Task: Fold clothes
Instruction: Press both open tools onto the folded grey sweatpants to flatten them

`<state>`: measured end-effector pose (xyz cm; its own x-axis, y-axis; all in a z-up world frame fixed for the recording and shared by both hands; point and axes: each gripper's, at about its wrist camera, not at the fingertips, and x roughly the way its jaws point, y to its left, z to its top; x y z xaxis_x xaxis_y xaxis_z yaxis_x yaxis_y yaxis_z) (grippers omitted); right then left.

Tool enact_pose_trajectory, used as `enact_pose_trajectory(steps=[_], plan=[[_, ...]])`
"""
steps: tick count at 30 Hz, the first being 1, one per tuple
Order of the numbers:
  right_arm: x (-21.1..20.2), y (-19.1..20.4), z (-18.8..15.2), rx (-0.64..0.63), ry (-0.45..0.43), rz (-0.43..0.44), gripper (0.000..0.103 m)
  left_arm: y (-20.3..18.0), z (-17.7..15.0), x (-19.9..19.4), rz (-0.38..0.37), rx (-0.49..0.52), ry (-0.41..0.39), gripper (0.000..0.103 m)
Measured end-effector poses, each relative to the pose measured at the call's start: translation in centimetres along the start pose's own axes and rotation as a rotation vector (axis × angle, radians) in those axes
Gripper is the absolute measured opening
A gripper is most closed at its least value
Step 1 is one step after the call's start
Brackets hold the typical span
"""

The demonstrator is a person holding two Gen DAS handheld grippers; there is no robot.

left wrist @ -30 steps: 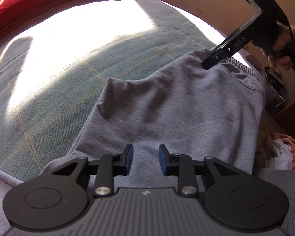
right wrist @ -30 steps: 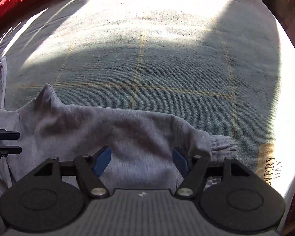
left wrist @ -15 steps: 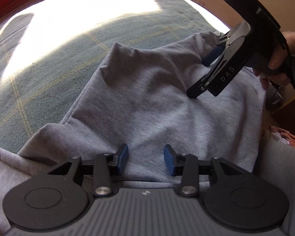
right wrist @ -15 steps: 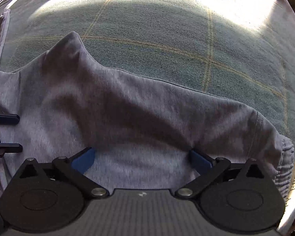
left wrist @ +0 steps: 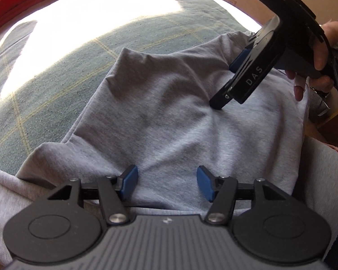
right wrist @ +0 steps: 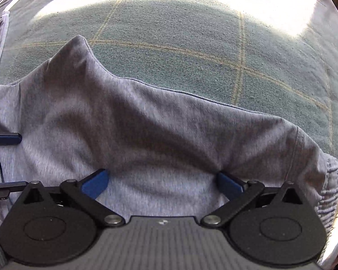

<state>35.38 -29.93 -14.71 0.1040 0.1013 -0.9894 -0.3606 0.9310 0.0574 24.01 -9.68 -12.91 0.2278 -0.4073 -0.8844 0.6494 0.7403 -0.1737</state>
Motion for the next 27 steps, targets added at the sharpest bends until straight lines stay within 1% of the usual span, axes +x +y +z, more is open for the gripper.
enact_pose_trajectory(steps=[2, 6, 8, 10, 13, 16, 19, 21, 22, 24, 26, 27], plan=[[-0.1, -0.1, -0.1, 0.005, -0.007, 0.003, 0.103, -0.3, -0.3, 0.0, 0.013, 0.0, -0.016, 0.062], [-0.5, 0.2, -0.4, 0.031, -0.03, -0.019, 0.103, -1.0, -0.9, 0.1, 0.052, -0.006, -0.054, 0.063], [-0.9, 0.5, -0.7, 0.045, -0.047, -0.034, 0.103, -1.1, -1.1, -0.2, 0.077, -0.041, -0.066, 0.064], [-1.9, 0.6, -1.2, 0.099, -0.074, -0.068, 0.103, -1.0, -1.2, -1.0, 0.112, -0.137, -0.071, 0.063], [-3.7, 1.0, -2.0, 0.182, -0.112, -0.118, 0.103, -1.2, -1.5, -3.3, 0.138, -0.248, -0.101, 0.063], [-5.2, 1.8, -3.0, 0.177, -0.174, -0.151, 0.103, -1.3, -1.6, -5.6, 0.168, -0.329, -0.14, 0.063], [-6.6, 2.6, -4.0, 0.168, -0.236, -0.183, 0.103, -0.7, -2.2, -7.1, 0.182, -0.44, -0.167, 0.065], [-6.6, 3.0, -5.5, 0.232, -0.271, -0.16, 0.103, -0.2, -2.8, -7.6, 0.187, -0.519, -0.171, 0.065], [-6.1, 2.9, -6.6, 0.272, -0.275, -0.134, 0.103, -0.1, -3.1, -7.7, 0.194, -0.543, -0.166, 0.065], [-5.1, 3.2, -8.6, 0.328, -0.278, -0.116, 0.103, 0.0, -3.7, -7.5, 0.216, -0.578, -0.15, 0.065], [-3.7, 3.9, -10.5, 0.374, -0.268, -0.138, 0.103, 0.1, -4.3, -7.3, 0.233, -0.605, -0.137, 0.065], [-3.2, 4.1, -11.2, 0.382, -0.277, -0.146, 0.103, 0.2, -4.6, -7.3, 0.239, -0.618, -0.132, 0.065]])
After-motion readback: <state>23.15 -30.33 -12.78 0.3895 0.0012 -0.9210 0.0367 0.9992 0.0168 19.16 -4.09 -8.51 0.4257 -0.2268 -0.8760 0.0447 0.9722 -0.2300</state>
